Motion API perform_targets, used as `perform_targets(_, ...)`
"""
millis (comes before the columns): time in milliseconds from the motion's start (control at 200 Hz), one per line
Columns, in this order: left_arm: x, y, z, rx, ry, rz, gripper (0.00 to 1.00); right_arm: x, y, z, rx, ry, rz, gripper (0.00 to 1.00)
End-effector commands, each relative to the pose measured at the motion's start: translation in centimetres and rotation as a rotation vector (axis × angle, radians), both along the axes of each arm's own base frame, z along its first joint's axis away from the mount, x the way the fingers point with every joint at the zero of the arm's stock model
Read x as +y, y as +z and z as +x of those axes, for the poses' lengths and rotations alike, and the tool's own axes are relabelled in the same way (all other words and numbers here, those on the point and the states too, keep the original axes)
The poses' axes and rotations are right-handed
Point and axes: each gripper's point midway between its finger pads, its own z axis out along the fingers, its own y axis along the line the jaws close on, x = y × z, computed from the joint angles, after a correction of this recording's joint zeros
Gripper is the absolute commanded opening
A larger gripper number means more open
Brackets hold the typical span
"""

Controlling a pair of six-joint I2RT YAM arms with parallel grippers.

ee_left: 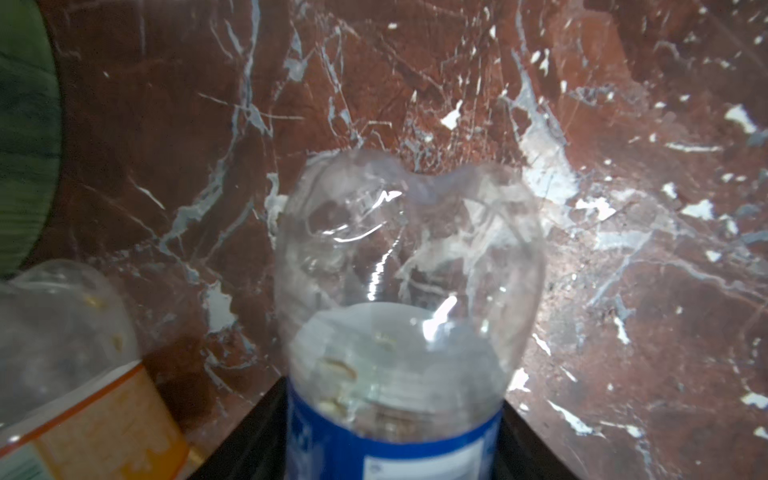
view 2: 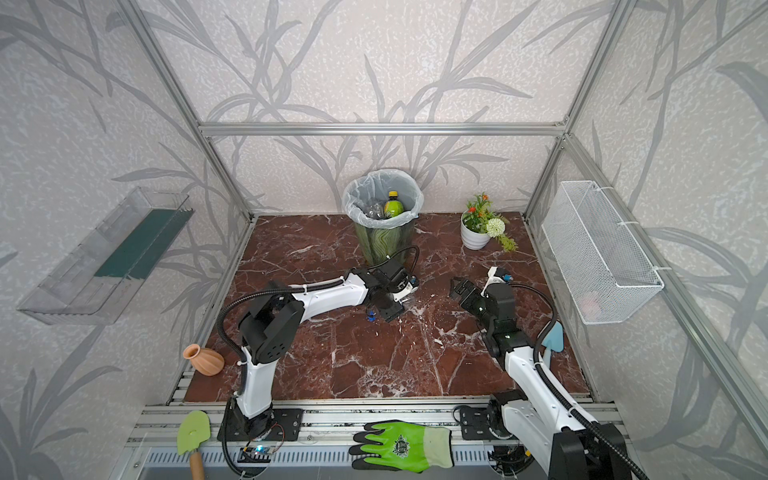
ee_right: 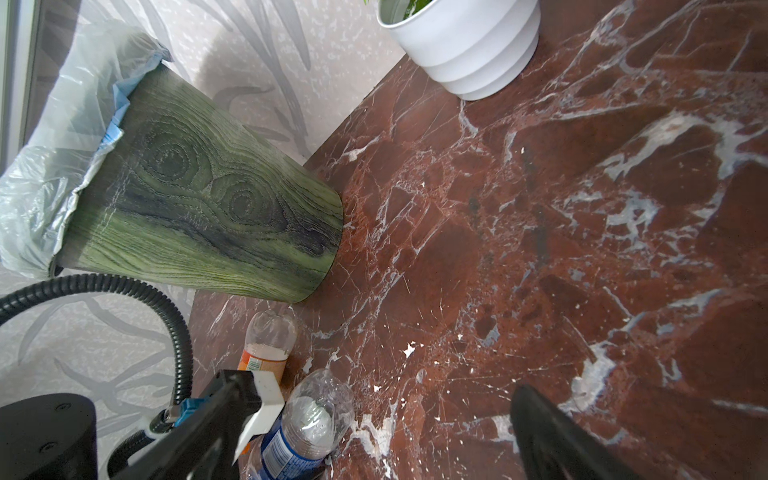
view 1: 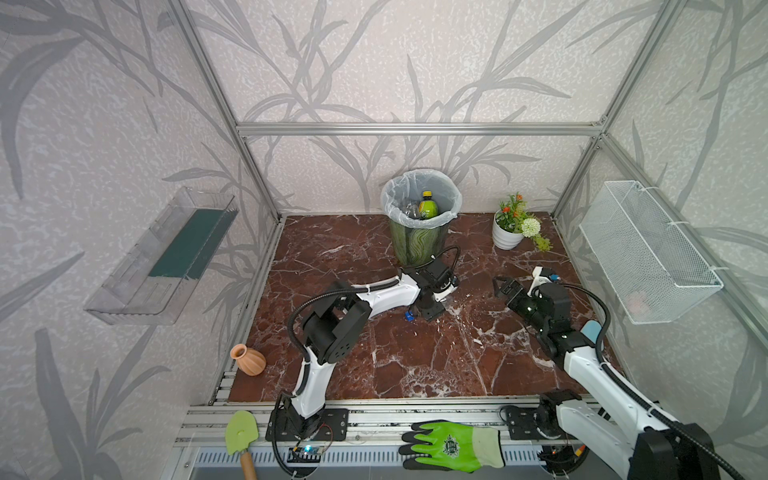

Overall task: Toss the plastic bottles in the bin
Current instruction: 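Close the left gripper on the blue-label clear bottle, then lift the blue-label bottle with the left gripper up over the bin, then open the left gripper to drop the blue-label bottle into the bin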

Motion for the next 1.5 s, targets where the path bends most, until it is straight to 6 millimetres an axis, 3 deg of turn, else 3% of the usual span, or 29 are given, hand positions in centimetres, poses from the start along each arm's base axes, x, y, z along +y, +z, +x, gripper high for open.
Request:
perform_targets(0, -0.5, 0.7, -0.4, 0.005, -0.024, -0.013, 0.55, -0.2, 0.3, -0.2, -0.023, -0.001, -0.001, 1.00)
perform_targets(105, -1.0, 2.2, -0.3, -0.019, -0.015, -0.068, 0.46, -0.2, 0.3, -0.2, -0.024, -0.001, 0.001, 1.00)
perform_targets(245, -1.8, 5.3, -0.4, -0.053, -0.007, -0.171, 0.43, -0.1, 0.5, -0.2, -0.029, 0.002, 0.005, 1.00)
perform_targets(435, -2.4, 12.2, -0.3, -0.159, 0.029, -0.364, 0.42, 0.0, 0.9, -0.1, -0.042, 0.007, 0.014, 1.00)
perform_targets(605, -0.8, 22.1, 0.5, -0.369, 0.124, -0.618, 0.40, 0.6, 1.5, 0.5, -0.063, 0.032, 0.029, 1.00)
perform_targets(755, 3.5, 32.4, 0.1, -0.668, 0.195, -0.790, 0.41, 1.8, 1.9, 1.4, -0.072, 0.081, 0.065, 0.99)
perform_targets(940, 8.9, 45.6, -2.6, -1.058, 0.191, -0.932, 0.39, 4.1, 2.3, 2.8, -0.085, 0.159, 0.087, 0.96)
perform_targets(1050, 11.1, 51.1, -3.1, -1.190, 0.200, -1.048, 0.39, 5.6, 2.4, 3.3, -0.085, 0.202, 0.083, 0.96)
perform_targets(1160, 11.1, 52.9, -0.9, -1.204, 0.205, -1.084, 0.39, 6.7, 2.3, 3.6, -0.083, 0.232, 0.089, 0.95)
perform_targets(1314, 9.3, 50.9, 6.2, -1.092, 0.261, -1.114, 0.40, 6.5, 2.2, 3.0, -0.081, 0.226, 0.080, 0.94)
perform_targets(1439, 6.1, 45.0, 14.8, -0.874, 0.338, -1.040, 0.52, 5.8, 2.8, 2.2, -0.088, 0.210, 0.038, 0.94)
perform_targets(1494, 4.5, 42.5, 16.9, -0.782, 0.332, -0.985, 0.59, 5.3, 3.1, 1.9, -0.092, 0.197, 0.012, 0.95)
